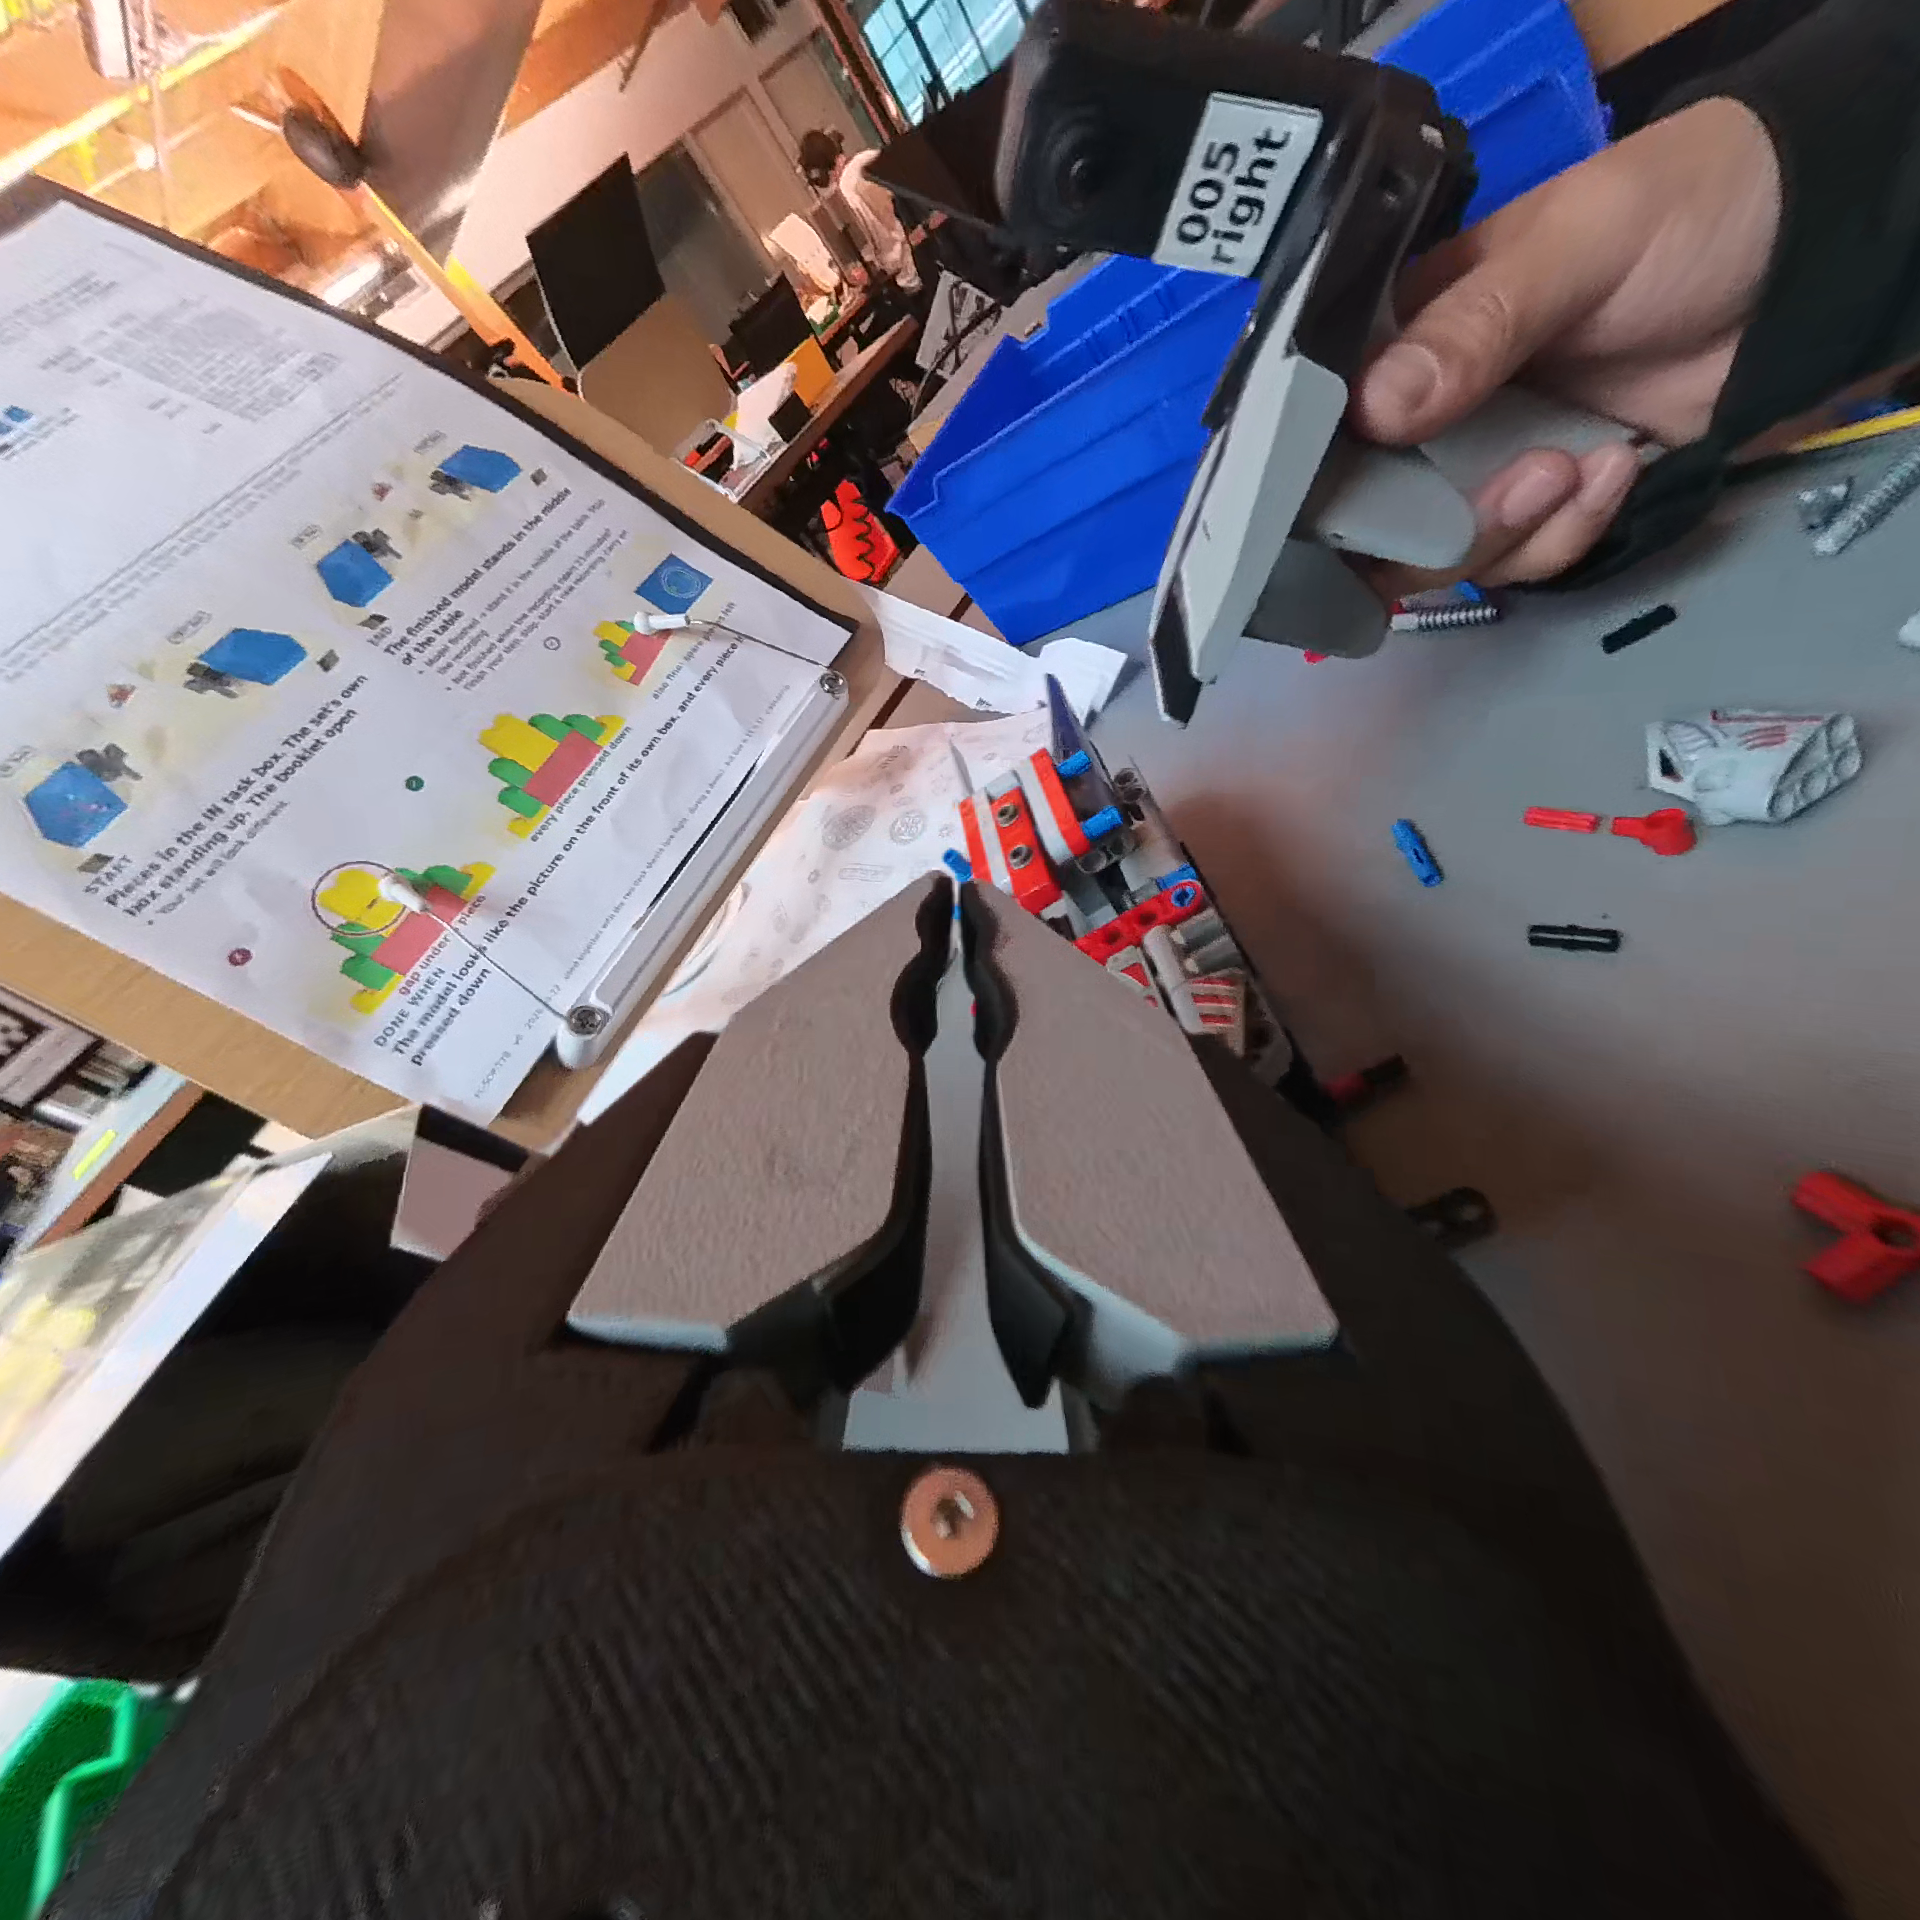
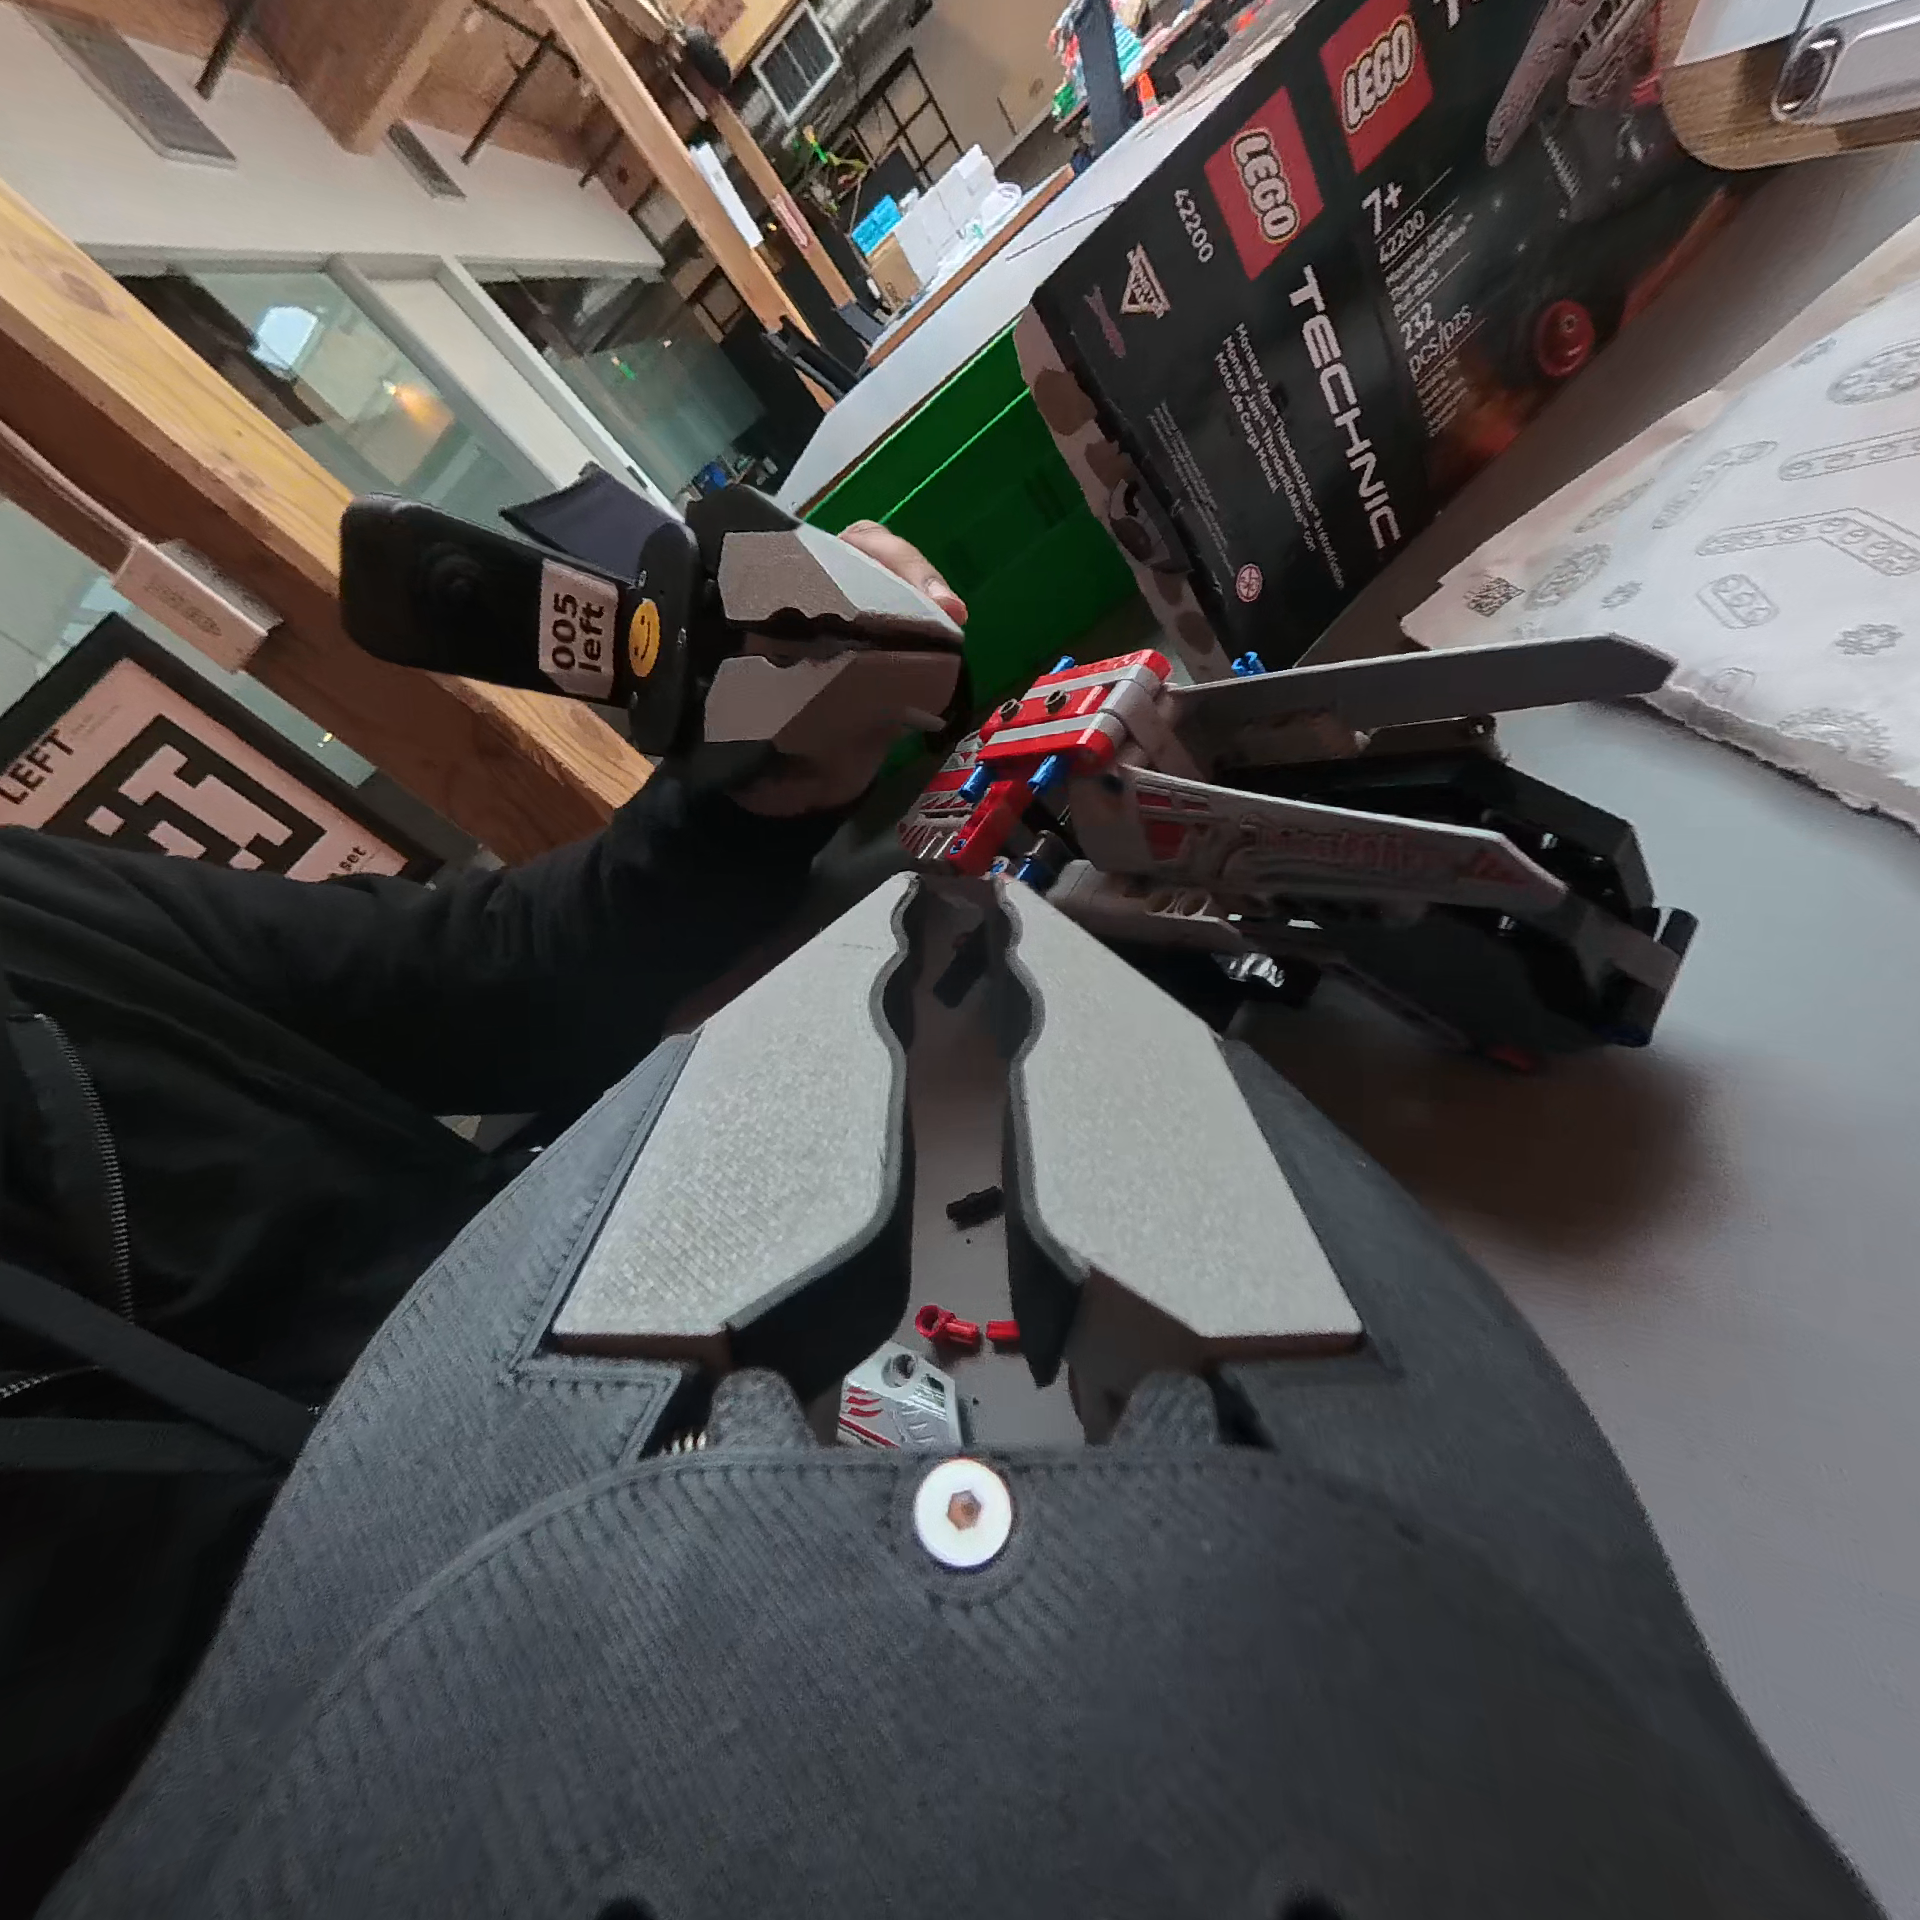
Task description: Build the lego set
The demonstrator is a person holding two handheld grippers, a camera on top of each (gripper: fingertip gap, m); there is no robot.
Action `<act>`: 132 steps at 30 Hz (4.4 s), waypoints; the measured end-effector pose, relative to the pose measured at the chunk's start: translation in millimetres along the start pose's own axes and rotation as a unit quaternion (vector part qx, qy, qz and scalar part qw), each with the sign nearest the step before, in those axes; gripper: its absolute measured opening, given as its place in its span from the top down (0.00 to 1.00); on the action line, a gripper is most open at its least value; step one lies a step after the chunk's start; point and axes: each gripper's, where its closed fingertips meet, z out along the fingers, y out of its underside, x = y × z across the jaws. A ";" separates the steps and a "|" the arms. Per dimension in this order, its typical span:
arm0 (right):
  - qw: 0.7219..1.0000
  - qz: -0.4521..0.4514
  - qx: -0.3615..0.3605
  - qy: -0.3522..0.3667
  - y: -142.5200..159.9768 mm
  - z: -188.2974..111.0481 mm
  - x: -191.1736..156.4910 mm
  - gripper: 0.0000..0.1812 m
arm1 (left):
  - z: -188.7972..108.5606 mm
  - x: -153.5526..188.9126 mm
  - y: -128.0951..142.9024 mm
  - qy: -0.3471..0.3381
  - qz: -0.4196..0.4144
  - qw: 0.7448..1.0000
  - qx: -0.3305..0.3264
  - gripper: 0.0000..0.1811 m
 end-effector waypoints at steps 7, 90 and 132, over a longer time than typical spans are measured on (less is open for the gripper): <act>0.999 -0.013 -0.011 0.050 2.1 -3.0 13.0 0.91 | 0.0 3.5 1.0 0.032 -0.099 0.995 -0.004 0.85; 0.809 -0.463 -0.144 0.334 14.5 25.6 24.5 0.95 | 20.7 40.2 52.4 0.072 -0.125 0.973 -0.180 0.62; 0.826 -0.450 -0.134 0.311 16.6 25.2 21.5 0.98 | 20.7 43.2 51.6 0.082 -0.124 0.973 -0.177 0.62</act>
